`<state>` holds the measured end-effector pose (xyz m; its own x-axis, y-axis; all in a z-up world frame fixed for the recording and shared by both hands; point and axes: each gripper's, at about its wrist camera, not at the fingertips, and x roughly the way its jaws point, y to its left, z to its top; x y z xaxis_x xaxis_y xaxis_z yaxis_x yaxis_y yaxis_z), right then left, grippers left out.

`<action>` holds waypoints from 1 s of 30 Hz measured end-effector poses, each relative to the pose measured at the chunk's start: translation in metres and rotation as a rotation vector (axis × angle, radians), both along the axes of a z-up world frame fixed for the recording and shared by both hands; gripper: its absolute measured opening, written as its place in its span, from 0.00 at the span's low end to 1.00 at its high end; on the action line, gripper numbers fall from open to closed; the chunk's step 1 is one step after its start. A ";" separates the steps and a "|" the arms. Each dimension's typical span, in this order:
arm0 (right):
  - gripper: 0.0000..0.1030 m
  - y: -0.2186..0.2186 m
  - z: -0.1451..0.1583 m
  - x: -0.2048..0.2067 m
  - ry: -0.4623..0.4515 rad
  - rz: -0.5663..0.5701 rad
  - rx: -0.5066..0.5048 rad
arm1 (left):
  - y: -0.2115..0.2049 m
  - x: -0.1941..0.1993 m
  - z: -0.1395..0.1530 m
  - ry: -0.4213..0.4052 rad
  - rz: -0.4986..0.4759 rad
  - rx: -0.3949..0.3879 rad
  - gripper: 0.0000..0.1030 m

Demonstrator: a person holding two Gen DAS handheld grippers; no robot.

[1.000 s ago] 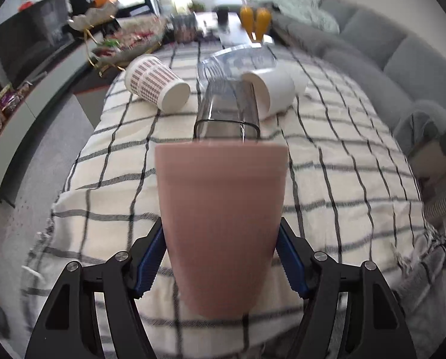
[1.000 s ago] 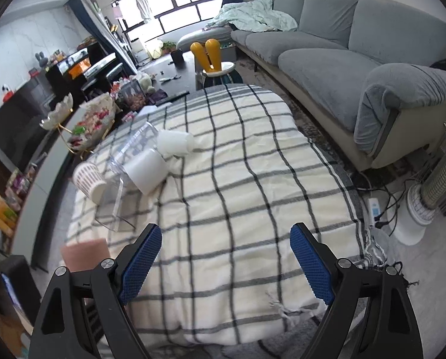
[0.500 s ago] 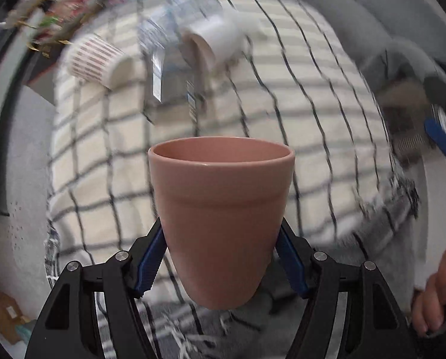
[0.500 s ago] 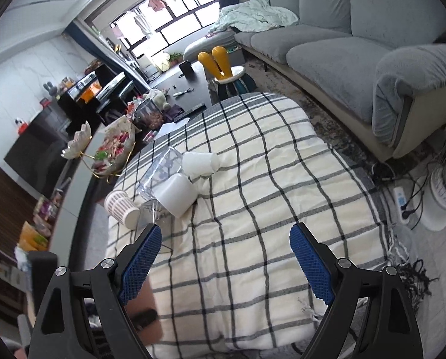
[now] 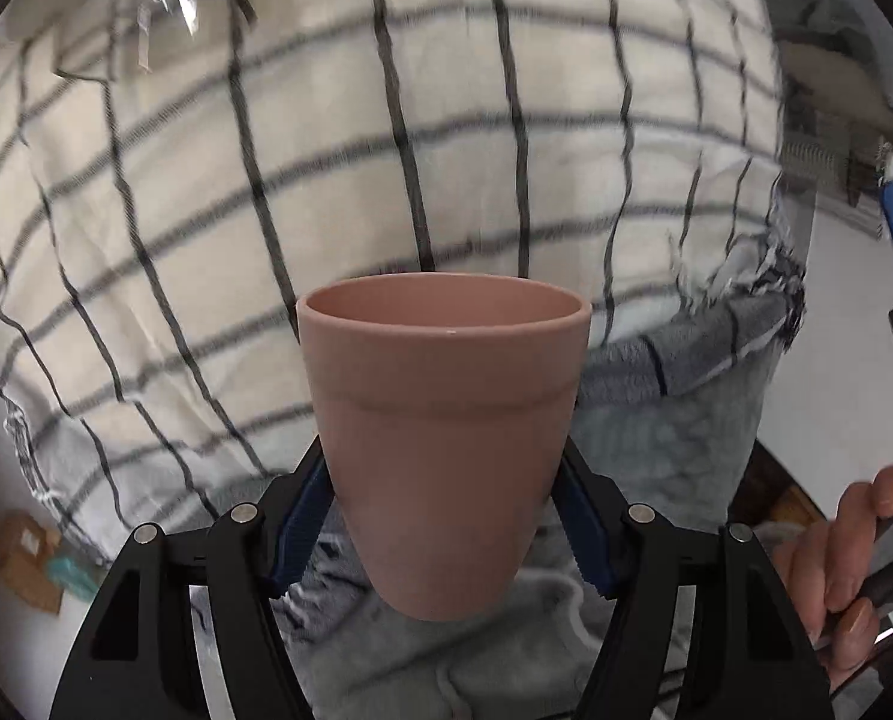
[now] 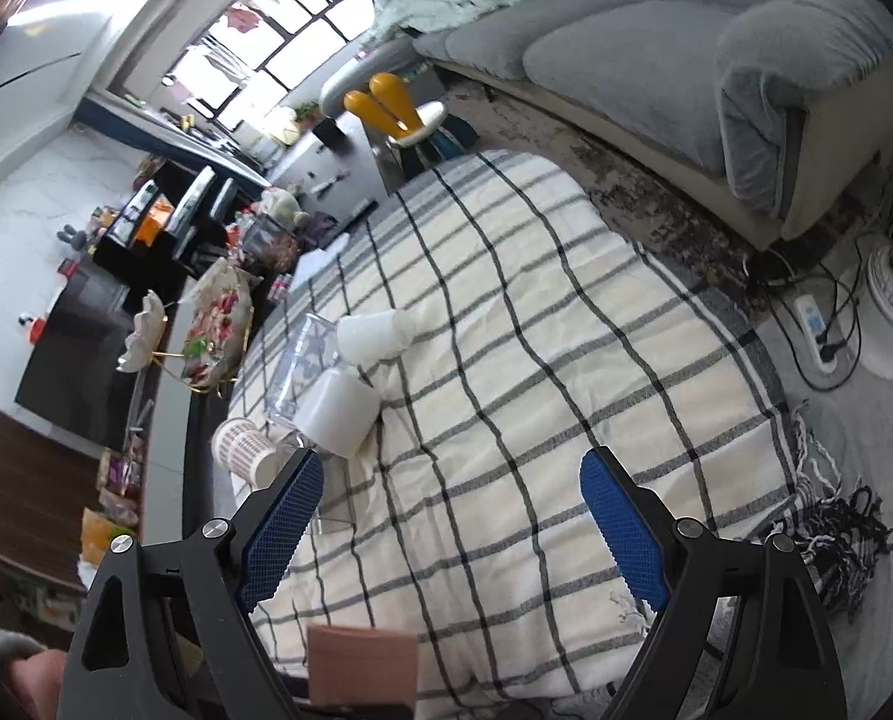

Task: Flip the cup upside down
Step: 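Rotate the pink cup with the left gripper so its opening faces down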

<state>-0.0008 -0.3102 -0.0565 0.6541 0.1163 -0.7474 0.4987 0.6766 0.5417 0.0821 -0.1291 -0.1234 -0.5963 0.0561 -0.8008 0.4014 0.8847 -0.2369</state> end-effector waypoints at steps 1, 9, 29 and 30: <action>0.85 -0.002 -0.003 0.003 0.011 -0.003 0.015 | -0.001 0.000 -0.001 0.025 -0.011 0.007 0.67; 0.85 -0.025 -0.016 0.037 0.046 -0.029 0.082 | -0.009 0.033 -0.017 0.142 -0.013 0.113 0.67; 0.85 -0.095 -0.065 0.079 0.063 -0.132 0.273 | -0.078 0.061 -0.066 0.338 -0.191 0.362 0.67; 0.85 -0.098 -0.070 0.080 0.067 -0.137 0.291 | -0.080 0.066 -0.066 0.338 -0.213 0.377 0.67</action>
<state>0.0790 -0.4084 -0.1265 0.6287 0.2457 -0.7378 0.6154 0.4229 0.6652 0.1479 -0.2088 -0.1889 -0.7609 0.4500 -0.4675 0.5378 0.8405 -0.0662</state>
